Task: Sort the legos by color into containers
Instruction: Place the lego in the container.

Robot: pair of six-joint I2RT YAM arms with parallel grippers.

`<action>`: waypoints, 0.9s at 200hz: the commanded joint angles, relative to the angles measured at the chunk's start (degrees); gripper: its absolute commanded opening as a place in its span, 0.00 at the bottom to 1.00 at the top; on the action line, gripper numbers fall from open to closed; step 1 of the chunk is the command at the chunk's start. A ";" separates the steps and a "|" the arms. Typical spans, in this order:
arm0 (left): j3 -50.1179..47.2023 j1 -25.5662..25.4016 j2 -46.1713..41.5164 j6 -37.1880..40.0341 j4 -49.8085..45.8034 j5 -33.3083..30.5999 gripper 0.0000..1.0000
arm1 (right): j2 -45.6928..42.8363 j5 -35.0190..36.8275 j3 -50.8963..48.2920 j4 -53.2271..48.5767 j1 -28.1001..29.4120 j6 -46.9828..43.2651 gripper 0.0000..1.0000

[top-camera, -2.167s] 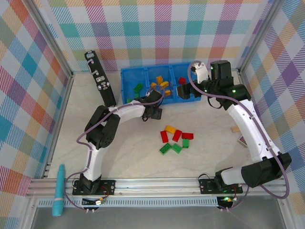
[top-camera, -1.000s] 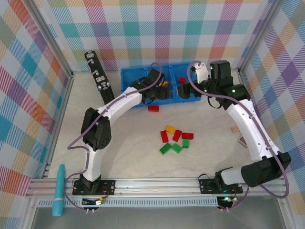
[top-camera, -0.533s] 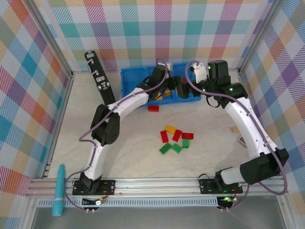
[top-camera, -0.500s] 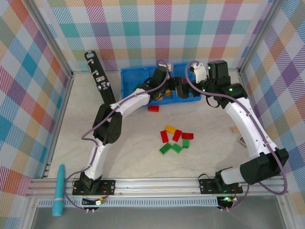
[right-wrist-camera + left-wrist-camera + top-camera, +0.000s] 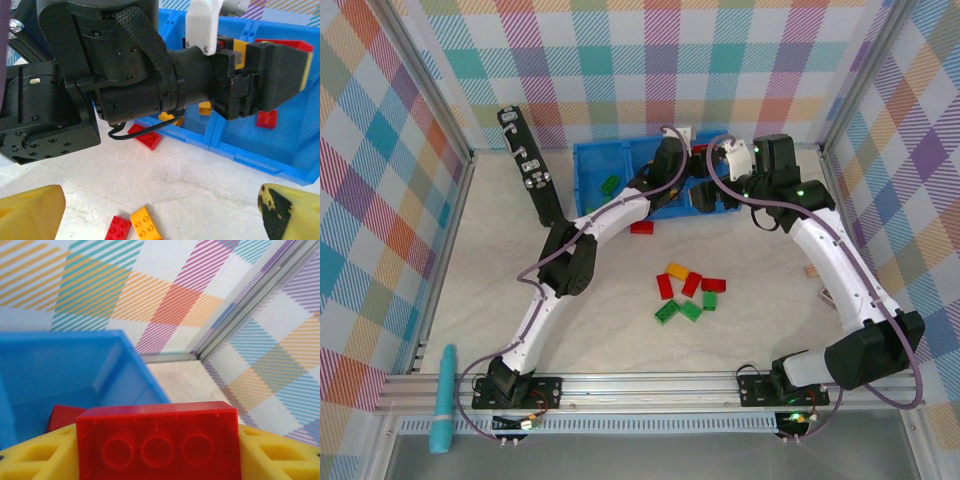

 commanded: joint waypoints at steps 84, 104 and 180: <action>11.60 -1.12 8.91 0.21 1.75 -5.84 0.84 | -5.85 1.81 -4.41 2.06 -0.22 0.76 0.99; 11.38 -1.16 8.18 1.18 1.15 -5.79 0.89 | -6.21 1.95 -4.90 2.18 -0.27 0.69 0.99; -27.32 -0.96 -27.67 15.97 -11.71 -15.39 0.87 | -7.07 2.39 -7.37 4.59 -0.37 0.51 0.99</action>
